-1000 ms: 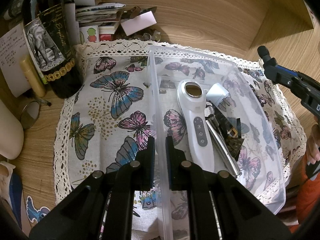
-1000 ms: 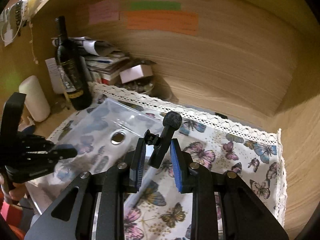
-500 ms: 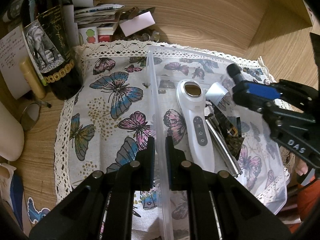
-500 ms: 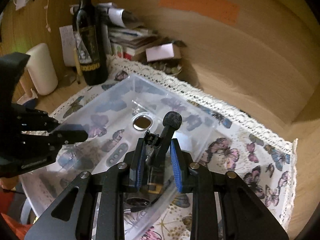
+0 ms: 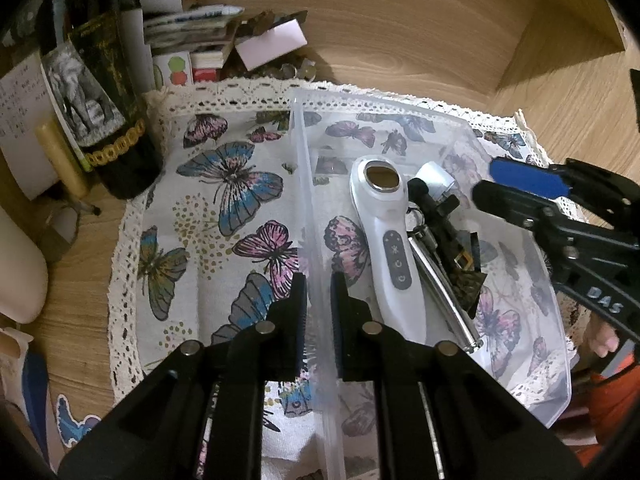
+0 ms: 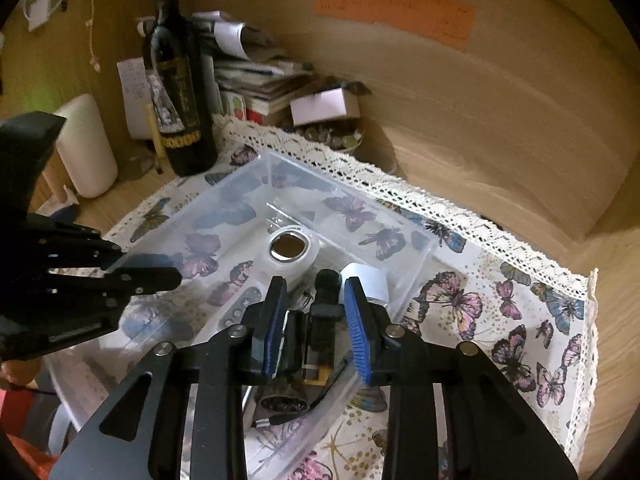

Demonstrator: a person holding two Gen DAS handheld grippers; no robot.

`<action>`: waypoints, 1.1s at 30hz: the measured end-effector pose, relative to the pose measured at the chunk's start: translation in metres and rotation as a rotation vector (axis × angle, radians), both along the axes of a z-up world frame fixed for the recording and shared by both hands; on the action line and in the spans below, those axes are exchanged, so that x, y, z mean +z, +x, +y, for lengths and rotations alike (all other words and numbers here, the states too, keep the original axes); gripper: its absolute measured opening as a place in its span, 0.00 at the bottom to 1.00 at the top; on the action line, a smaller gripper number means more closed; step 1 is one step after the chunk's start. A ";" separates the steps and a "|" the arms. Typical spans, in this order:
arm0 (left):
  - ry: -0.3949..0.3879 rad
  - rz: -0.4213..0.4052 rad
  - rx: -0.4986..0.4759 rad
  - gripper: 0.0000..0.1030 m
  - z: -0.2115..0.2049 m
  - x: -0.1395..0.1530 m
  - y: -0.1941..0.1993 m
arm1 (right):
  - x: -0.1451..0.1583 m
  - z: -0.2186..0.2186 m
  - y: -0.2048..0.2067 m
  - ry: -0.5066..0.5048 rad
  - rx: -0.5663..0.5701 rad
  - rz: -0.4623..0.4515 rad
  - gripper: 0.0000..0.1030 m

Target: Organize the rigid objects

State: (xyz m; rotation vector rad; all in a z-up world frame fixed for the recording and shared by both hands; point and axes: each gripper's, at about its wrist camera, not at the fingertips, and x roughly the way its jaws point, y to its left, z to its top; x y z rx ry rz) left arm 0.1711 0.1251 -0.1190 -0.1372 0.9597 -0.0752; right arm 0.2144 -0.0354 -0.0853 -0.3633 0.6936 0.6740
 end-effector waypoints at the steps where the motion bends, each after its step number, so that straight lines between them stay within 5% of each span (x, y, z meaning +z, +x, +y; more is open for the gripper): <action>1: 0.010 -0.009 0.001 0.10 -0.001 0.003 -0.002 | 0.003 -0.004 -0.003 0.011 -0.002 -0.005 0.29; 11: 0.072 -0.218 0.074 0.47 -0.016 0.044 -0.035 | 0.030 -0.046 -0.038 0.165 -0.034 -0.061 0.30; 26: 0.157 -0.634 0.074 0.98 -0.075 0.121 -0.129 | 0.073 -0.125 -0.119 0.358 -0.138 -0.321 0.99; 33: 0.161 -0.700 0.076 1.00 -0.094 0.130 -0.154 | 0.078 -0.139 -0.146 0.392 -0.163 -0.387 1.00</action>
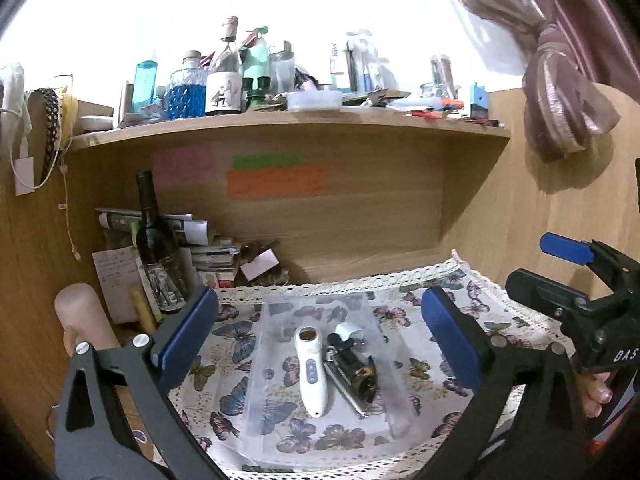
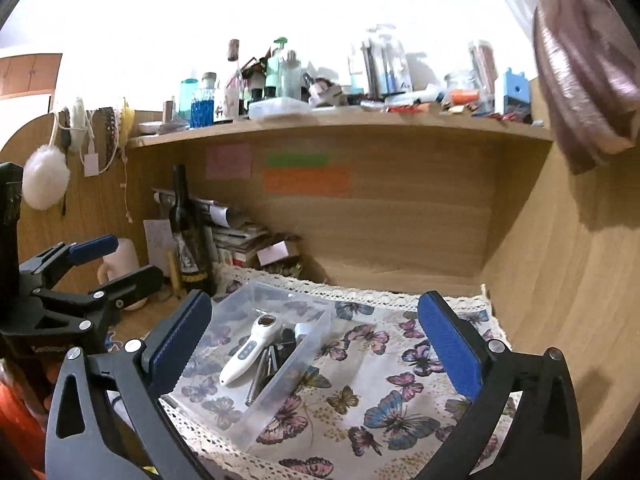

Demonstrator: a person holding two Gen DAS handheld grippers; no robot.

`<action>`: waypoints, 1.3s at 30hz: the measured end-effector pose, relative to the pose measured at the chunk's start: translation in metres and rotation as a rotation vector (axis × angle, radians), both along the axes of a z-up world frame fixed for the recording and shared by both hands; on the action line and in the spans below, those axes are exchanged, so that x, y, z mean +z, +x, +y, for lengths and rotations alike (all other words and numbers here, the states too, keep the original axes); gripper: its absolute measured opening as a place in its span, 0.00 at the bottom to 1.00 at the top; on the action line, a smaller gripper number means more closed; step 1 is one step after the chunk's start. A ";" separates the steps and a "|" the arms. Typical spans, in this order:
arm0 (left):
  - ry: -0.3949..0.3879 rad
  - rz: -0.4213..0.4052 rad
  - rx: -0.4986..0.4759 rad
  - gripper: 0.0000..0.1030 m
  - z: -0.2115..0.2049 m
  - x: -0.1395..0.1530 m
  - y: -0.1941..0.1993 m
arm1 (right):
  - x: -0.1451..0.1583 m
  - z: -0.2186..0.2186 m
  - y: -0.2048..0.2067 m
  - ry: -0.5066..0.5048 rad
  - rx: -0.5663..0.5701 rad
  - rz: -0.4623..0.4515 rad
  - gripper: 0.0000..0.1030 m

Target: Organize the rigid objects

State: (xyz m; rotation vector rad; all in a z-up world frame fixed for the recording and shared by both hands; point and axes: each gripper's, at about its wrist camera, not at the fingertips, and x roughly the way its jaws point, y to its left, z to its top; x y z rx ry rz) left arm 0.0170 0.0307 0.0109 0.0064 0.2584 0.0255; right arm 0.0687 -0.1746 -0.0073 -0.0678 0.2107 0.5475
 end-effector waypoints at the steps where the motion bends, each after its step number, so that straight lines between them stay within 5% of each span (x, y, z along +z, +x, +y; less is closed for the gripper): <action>1: -0.002 -0.003 0.000 1.00 -0.002 0.000 -0.002 | 0.000 -0.001 -0.002 0.000 -0.002 -0.005 1.00; 39: -0.012 -0.061 -0.018 1.00 -0.007 0.003 -0.010 | 0.000 0.001 -0.007 -0.021 -0.035 -0.022 1.00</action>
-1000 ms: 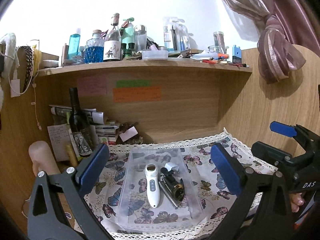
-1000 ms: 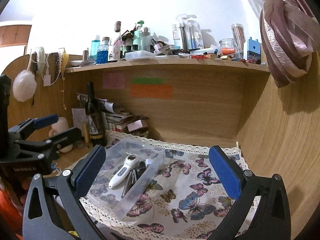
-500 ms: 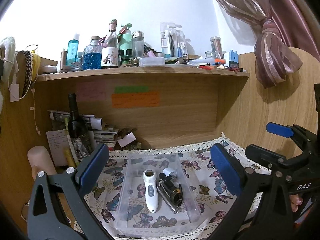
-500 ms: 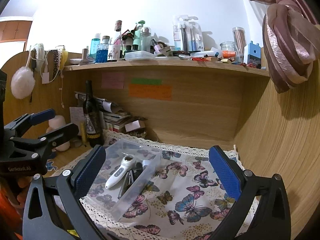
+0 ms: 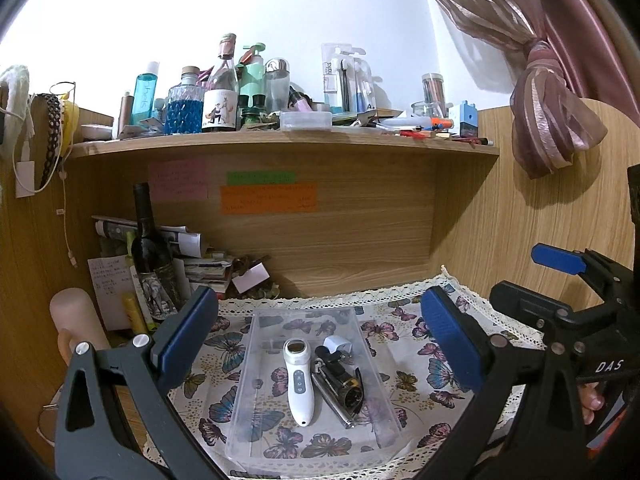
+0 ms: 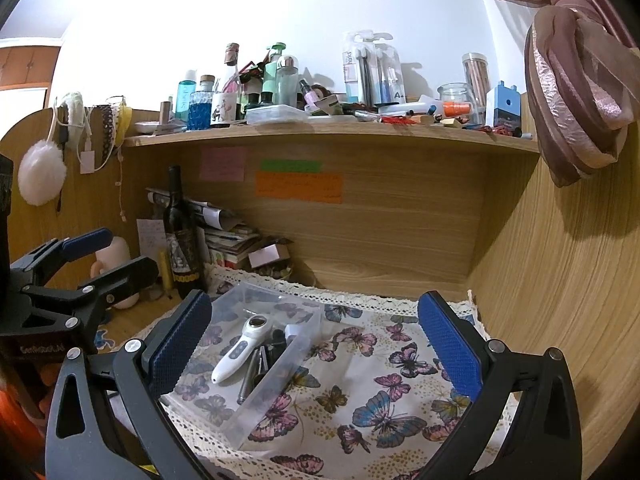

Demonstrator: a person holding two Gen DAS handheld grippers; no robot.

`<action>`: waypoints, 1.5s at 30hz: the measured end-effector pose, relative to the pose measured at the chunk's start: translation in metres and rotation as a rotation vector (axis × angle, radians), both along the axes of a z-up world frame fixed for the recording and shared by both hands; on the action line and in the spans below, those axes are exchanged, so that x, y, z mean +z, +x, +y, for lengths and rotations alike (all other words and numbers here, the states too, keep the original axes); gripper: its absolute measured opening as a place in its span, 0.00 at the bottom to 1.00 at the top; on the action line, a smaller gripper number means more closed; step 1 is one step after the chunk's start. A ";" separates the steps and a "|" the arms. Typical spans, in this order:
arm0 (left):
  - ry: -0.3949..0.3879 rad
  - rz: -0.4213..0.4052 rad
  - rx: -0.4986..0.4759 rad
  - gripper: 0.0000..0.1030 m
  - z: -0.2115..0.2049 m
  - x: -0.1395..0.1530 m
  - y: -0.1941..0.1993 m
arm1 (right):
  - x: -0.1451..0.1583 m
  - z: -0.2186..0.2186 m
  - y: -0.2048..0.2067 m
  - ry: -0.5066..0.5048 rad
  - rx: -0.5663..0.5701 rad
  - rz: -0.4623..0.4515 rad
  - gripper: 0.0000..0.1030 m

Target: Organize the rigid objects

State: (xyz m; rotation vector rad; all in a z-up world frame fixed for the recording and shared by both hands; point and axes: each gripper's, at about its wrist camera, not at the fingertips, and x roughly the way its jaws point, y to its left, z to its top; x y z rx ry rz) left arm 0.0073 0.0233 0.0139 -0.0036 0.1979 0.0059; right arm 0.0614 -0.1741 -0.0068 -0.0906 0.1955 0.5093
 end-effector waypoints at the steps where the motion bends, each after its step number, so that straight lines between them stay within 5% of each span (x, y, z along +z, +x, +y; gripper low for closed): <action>1: 0.000 0.000 0.001 1.00 0.000 0.000 0.000 | 0.000 0.000 0.000 0.000 -0.001 -0.001 1.00; 45: -0.023 0.010 -0.015 1.00 0.002 -0.004 0.004 | 0.002 0.008 -0.001 0.000 -0.001 0.005 1.00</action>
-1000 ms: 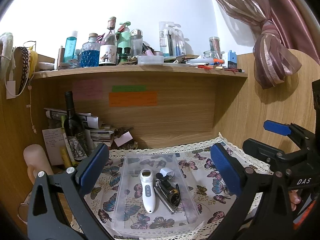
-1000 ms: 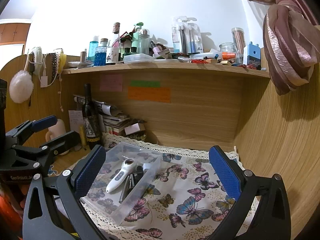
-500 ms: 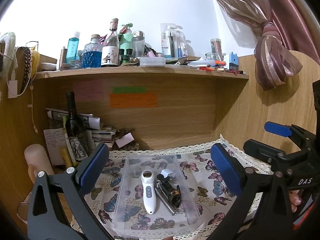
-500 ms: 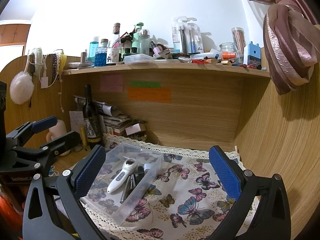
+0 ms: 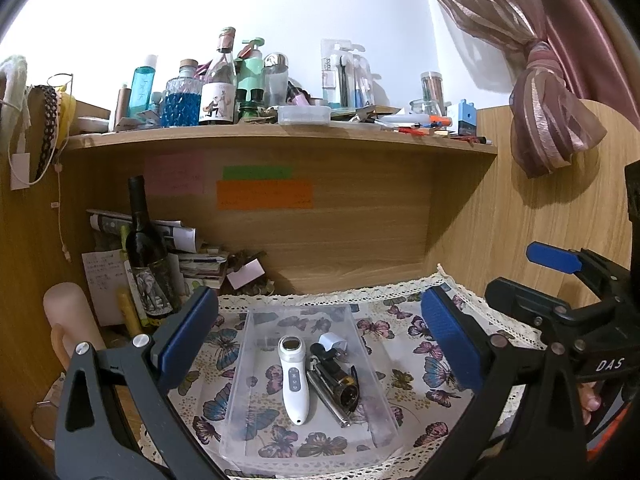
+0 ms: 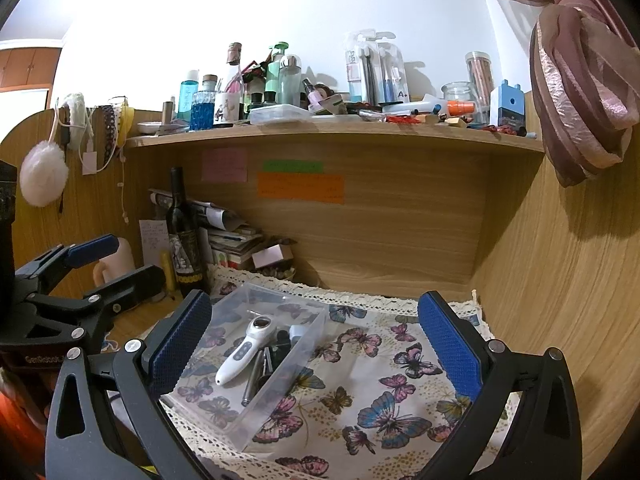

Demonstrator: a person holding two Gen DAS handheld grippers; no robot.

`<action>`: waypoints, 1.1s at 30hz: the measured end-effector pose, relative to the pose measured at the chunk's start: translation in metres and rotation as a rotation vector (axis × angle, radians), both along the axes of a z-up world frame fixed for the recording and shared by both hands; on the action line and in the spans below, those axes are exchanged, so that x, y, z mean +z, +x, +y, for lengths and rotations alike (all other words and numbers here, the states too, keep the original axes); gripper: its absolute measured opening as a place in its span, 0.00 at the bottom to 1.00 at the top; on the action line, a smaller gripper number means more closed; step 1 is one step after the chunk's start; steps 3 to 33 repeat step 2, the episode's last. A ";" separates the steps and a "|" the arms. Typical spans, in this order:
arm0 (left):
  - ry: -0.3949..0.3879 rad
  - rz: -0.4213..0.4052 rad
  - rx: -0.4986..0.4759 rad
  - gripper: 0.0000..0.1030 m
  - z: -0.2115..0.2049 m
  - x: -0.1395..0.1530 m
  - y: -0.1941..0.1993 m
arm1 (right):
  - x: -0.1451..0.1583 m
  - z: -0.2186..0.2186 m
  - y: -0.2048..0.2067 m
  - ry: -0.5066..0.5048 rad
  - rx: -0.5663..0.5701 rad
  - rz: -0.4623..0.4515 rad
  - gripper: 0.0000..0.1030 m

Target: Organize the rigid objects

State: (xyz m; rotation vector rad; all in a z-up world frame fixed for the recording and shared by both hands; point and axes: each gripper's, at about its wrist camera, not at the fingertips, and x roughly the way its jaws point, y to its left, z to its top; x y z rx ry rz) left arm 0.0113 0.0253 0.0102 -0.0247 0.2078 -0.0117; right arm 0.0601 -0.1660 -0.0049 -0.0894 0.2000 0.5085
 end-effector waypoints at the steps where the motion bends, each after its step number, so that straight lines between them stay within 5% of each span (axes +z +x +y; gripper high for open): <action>1: -0.002 0.002 -0.003 1.00 0.000 0.000 0.001 | 0.000 0.000 0.000 0.001 0.001 0.001 1.00; 33: -0.004 0.005 -0.007 1.00 0.001 0.000 0.001 | 0.000 0.001 0.000 0.001 0.001 0.003 1.00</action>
